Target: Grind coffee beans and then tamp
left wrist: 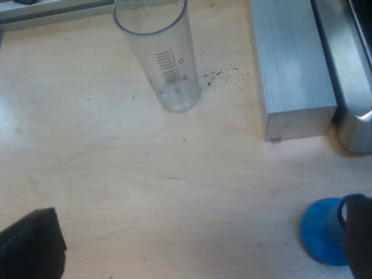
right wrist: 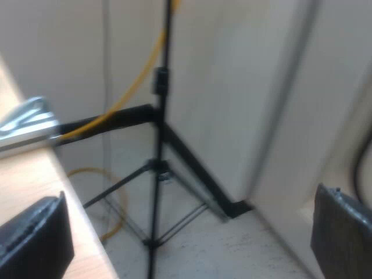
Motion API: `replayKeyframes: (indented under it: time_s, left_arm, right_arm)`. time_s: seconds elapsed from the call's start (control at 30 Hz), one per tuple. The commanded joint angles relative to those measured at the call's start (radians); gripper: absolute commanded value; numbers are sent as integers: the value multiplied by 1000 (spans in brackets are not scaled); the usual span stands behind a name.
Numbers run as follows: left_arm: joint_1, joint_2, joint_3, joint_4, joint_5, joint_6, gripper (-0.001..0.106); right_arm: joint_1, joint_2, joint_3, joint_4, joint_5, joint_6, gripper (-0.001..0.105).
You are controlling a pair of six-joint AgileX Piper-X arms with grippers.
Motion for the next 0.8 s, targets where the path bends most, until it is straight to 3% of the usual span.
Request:
replayKeyframes:
  time_s: [0.03,0.3,0.43,0.6,0.8]
  left_arm:
    - [0,-2,-2,-5,5,-2,105]
    - [0,-2,-2,-5,21,5,105]
    - [0,-2,-2,-5,54,50,105]
    - [0,-2,-2,-5,102,58,105]
    - [0,-2,-2,-5,157,66,105]
  right_arm:
    - [22,-1,-7,40,-57,1,85]
    - [147,-1,-7,47,-65,-14,85]
    - [230,-1,-7,49,-145,-30,85]
    - [339,7,-36,142,-232,-30,85]
    - [384,17,-54,190,-258,-30,85]
